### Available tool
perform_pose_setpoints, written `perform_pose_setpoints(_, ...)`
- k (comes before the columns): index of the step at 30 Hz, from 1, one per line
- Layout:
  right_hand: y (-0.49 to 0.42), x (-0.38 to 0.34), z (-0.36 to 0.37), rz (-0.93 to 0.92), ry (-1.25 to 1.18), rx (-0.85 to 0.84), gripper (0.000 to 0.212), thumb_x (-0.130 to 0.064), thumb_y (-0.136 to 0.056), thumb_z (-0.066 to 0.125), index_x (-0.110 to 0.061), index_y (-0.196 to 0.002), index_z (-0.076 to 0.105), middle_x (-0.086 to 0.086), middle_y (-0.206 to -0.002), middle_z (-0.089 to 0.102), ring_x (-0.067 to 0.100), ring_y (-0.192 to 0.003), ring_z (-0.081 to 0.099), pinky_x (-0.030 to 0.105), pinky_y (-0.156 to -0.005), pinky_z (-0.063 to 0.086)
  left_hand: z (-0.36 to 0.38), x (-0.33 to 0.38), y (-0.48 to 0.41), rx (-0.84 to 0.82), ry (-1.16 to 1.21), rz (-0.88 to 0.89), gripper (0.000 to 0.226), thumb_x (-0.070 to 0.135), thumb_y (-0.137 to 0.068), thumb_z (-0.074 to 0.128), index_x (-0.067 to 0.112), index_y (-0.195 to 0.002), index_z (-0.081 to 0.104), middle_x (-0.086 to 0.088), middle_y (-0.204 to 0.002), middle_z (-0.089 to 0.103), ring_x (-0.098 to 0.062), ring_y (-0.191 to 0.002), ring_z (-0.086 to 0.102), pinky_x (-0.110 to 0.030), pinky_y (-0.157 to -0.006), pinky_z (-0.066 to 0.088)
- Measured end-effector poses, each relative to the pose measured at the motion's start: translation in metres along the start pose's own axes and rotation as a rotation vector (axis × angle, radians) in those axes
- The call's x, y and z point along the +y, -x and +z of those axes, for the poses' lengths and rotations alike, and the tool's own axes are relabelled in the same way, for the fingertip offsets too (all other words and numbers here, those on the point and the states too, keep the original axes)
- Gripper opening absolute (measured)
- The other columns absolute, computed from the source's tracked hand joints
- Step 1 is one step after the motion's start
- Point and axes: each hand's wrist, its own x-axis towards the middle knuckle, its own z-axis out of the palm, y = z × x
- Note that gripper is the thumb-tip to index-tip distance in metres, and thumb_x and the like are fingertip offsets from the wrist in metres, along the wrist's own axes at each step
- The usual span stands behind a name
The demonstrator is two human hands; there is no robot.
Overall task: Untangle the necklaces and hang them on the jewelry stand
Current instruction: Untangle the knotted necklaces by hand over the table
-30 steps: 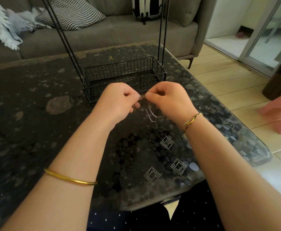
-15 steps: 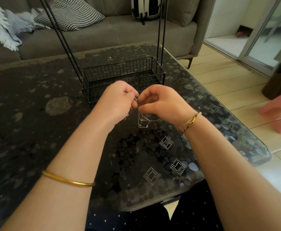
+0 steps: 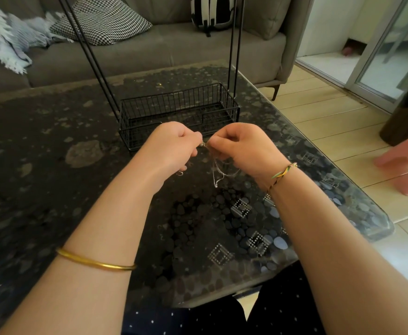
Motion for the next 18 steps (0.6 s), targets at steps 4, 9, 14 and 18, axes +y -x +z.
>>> perform_pose_setpoints(4,0.0019,-0.0009,-0.0014,0.062,-0.064,-0.035,0.018,-0.014,-0.092,0.052,-0.011,-0.077,0.060,-0.001,-0.068,0.061,0.007,-0.060,0.052,0.006,-0.043,0.037,-0.0008,-0.0010,0.0020,-0.019,0.002,0.017,0.013,0.017,-0.091,0.053,0.021,-0.089,0.065,0.004,-0.087,0.062,-0.009,-0.072,0.054,-0.024,-0.063,0.050)
perform_pose_setpoints(9,0.0034,-0.0019,-0.0009,0.127,-0.165,-0.038,0.019,-0.016,-0.093,0.052,-0.013,-0.076,0.059,0.004,-0.080,0.066,0.009,-0.066,0.056,0.004,-0.042,0.037,-0.0010,-0.0008,0.0015,0.011,-0.006,0.005,0.016,0.012,-0.091,0.054,0.022,-0.088,0.066,-0.001,-0.090,0.065,-0.009,-0.073,0.056,-0.023,-0.061,0.049)
perform_pose_setpoints(14,0.0022,-0.0011,-0.0023,0.149,-0.149,-0.039,0.023,-0.025,-0.092,0.055,-0.016,-0.071,0.060,0.002,-0.080,0.064,0.011,-0.077,0.055,0.006,-0.048,0.040,0.0009,0.0013,-0.0002,0.016,0.045,-0.062,0.023,0.009,-0.093,0.048,0.022,-0.083,0.064,-0.002,-0.086,0.064,-0.010,-0.071,0.055,-0.020,-0.058,0.046)
perform_pose_setpoints(18,0.0020,-0.0025,-0.0004,0.193,-0.189,-0.055,0.030,-0.033,-0.092,0.054,-0.017,-0.067,0.058,-0.004,-0.067,0.060,0.009,-0.067,0.055,0.014,-0.057,0.041,0.0014,0.0044,-0.0002,-0.019,0.147,-0.114,0.024,0.008,-0.093,0.047,0.020,-0.079,0.062,-0.005,-0.087,0.068,-0.012,-0.068,0.054,-0.024,-0.059,0.047)
